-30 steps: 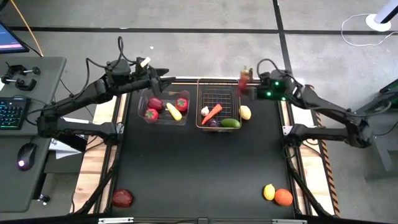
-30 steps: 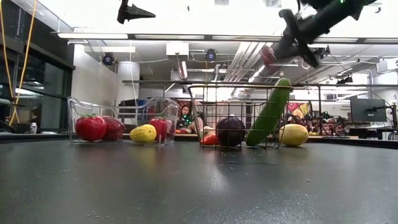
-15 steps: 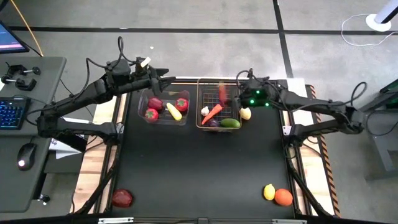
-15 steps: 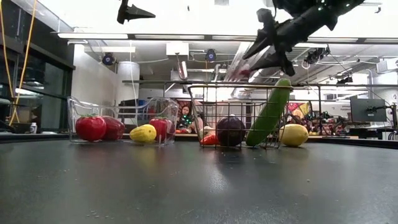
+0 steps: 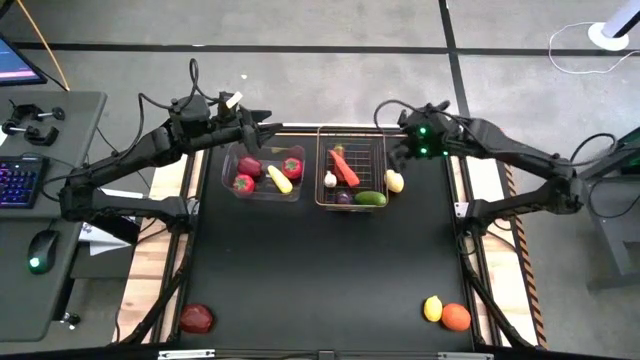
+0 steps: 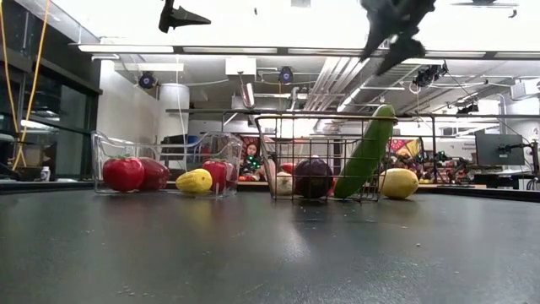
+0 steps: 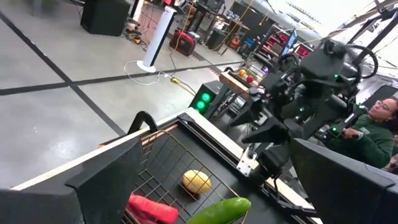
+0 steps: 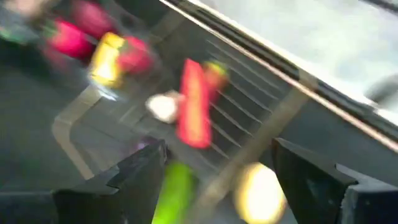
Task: Sort produce into baskets
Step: Put the top lemon into the transparent bin
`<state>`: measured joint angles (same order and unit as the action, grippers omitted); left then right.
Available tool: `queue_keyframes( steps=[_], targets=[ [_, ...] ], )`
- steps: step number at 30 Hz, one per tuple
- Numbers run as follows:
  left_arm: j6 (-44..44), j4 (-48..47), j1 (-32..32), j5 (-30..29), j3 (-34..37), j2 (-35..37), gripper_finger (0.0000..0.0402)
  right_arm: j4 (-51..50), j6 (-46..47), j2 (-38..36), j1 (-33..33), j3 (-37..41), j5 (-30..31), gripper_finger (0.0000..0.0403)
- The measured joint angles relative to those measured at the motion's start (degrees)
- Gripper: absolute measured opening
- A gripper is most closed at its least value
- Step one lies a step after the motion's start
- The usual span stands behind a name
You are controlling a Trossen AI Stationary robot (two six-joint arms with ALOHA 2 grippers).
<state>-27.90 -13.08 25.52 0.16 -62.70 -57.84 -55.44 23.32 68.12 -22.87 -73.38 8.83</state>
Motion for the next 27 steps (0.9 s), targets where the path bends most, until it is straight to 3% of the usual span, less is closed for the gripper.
queue_keyframes(
  steps=[3,7,10,13,17,27],
  targets=[
    [0.02,0.0,0.01,0.0,0.0,0.0,0.0394,-9.76,1.79,-0.65,0.76,-0.38,4.0,0.0281],
    [0.42,0.0,0.01,0.01,0.0,0.0,0.0394,-12.45,5.49,-4.16,0.91,8.68,4.14,0.0281],
    [1.01,0.0,0.02,0.02,0.0,0.0,0.0394,-6.55,8.24,-8.1,0.4,19.19,1.54,0.0281],
    [0.99,-0.01,0.02,0.02,0.0,0.0,0.0394,5.86,9.73,-10.68,-1.33,29.55,-3.61,0.0281],
    [0.98,0.0,0.02,0.02,0.0,0.0,0.0394,21.14,10.25,-9.64,-4.33,38.59,-6.38,0.0281],
    [0.11,0.0,0.02,0.02,0.0,0.0,0.0394,32.51,0.96,-0.87,-7.52,42.38,-5.11,0.0281]
  ],
)
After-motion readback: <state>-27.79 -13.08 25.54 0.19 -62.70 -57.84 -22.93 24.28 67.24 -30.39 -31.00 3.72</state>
